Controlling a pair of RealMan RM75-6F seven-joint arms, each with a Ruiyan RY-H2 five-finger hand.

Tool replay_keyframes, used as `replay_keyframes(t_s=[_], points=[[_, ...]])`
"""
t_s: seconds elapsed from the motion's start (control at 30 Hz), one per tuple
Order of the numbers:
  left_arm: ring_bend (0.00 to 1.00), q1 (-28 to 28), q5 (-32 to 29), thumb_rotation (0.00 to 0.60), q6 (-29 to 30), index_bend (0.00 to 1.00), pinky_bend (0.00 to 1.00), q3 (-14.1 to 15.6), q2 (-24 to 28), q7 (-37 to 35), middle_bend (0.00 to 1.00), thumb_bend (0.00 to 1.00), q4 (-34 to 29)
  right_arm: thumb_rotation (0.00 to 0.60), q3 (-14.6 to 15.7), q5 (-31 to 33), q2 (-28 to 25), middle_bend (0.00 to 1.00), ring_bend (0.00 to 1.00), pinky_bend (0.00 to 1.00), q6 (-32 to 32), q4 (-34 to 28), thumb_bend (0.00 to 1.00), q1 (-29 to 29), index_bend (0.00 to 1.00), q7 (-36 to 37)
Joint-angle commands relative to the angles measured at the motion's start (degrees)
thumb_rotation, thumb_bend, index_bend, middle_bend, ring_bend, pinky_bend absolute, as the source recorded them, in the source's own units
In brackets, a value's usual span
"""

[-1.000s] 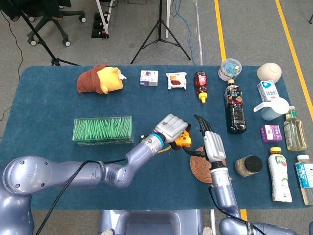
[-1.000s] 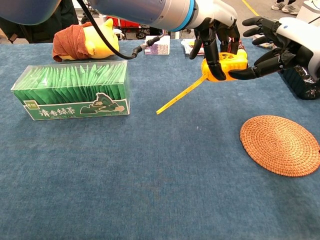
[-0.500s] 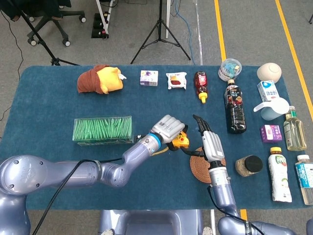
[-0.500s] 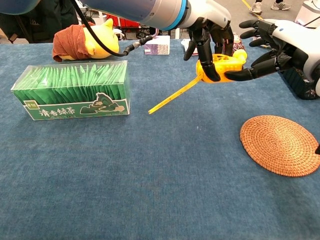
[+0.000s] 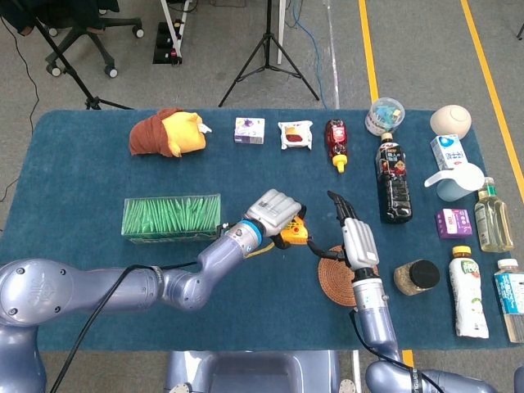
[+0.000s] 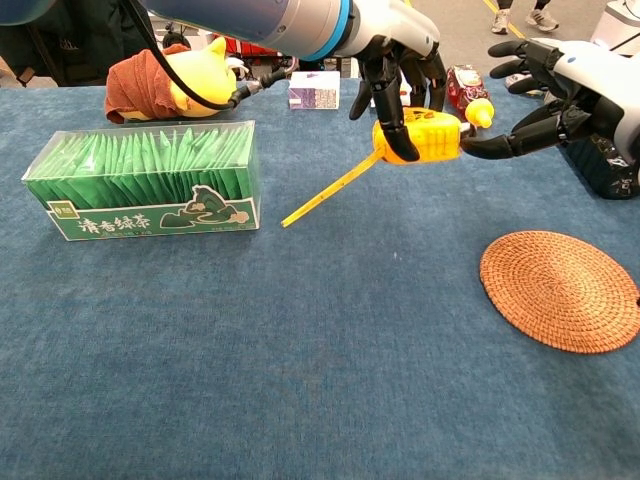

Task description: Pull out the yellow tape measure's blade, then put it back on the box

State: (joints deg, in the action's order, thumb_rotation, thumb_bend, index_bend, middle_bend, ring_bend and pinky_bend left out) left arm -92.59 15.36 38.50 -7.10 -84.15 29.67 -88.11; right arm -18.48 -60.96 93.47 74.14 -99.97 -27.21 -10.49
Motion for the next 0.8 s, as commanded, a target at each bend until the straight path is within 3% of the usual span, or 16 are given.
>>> replay_keyframes(t_s=[0.03,0.57,0.8], points=[[0.42,0.04,0.13,0.6,-0.25,0.55,0.54,0.35,0.19,-0.15,0.46,0.37,-0.15,0.535,-0.03,0.13,-0.01,0.12,0.12,0.25,-0.03,0.08,0.26,-0.01,0.01,0.06],[0.42,-0.22,0.7,0.6,-0.72,0.55,0.54,1.43,0.07,-1.28,0.46,0.36,0.44,0.537,-0.29,-0.36,0.21,0.2,0.21,0.27,0.75,1.08,0.42,0.24,0.24,1.4],[0.42,-0.42,0.77,0.6,-0.82,0.55,0.54,1.59,-0.29,-1.68,0.46,0.37,1.07,0.537,-0.31,-1.66,0.73,0.28,0.28,0.3,1.58,1.98,0.47,0.43,0.45,2.58]])
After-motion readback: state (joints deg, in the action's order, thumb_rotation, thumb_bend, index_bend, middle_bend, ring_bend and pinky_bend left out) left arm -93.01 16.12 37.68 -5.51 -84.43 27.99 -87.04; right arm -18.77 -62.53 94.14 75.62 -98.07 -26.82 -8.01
